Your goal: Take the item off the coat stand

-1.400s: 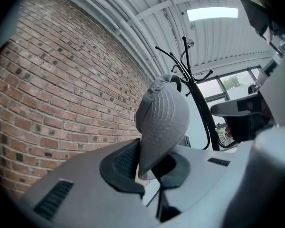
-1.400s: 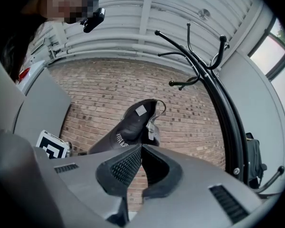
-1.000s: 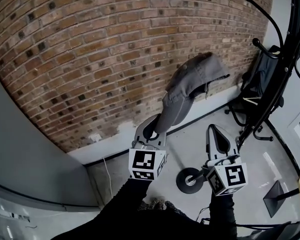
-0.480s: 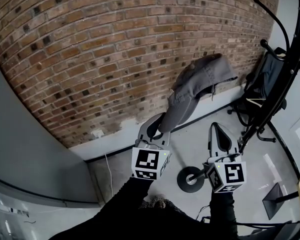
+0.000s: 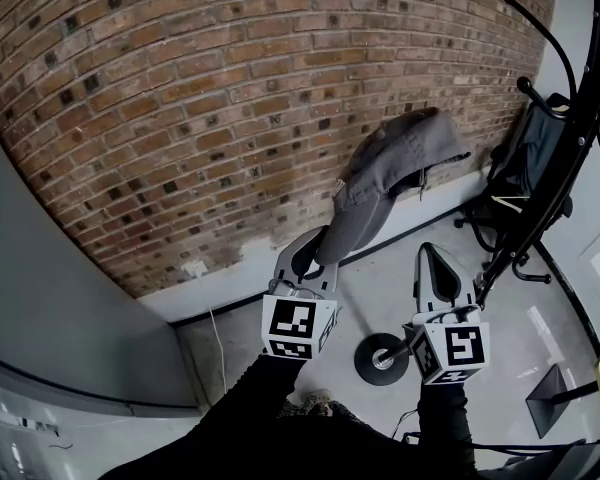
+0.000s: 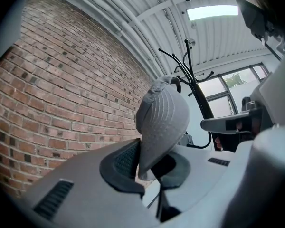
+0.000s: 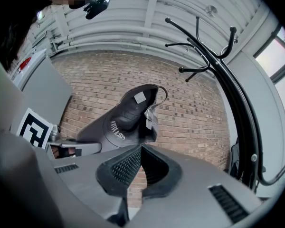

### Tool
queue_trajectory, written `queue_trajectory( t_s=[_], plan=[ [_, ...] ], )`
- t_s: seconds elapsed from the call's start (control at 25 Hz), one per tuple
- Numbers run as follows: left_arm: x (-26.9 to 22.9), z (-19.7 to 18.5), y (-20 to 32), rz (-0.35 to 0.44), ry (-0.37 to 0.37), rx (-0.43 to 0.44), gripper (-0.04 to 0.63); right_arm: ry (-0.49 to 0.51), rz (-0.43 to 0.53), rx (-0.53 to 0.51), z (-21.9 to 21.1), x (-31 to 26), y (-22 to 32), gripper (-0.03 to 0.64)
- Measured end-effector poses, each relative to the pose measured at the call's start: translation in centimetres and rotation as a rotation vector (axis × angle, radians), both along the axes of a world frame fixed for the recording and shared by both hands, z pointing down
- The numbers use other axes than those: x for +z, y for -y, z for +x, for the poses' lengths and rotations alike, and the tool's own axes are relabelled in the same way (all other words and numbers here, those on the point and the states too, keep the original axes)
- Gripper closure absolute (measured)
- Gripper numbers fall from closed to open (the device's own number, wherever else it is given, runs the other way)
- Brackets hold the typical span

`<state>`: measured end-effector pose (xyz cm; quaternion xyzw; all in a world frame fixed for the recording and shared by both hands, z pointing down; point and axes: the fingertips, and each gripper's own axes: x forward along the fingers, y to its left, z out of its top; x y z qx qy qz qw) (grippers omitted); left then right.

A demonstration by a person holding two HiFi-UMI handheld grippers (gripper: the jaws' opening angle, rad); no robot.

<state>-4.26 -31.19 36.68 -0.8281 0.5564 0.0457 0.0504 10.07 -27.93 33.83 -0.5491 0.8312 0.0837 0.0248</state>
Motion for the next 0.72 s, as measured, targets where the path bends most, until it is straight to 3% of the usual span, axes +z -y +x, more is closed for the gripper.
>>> queue_trajectory(
  t_s=[0.72],
  plan=[
    [-0.3,1.5,0.6,0.001,-0.015,0.03,0.563,0.011,0.012,0.034,1.4,-0.6,0.2,0.609]
  ],
)
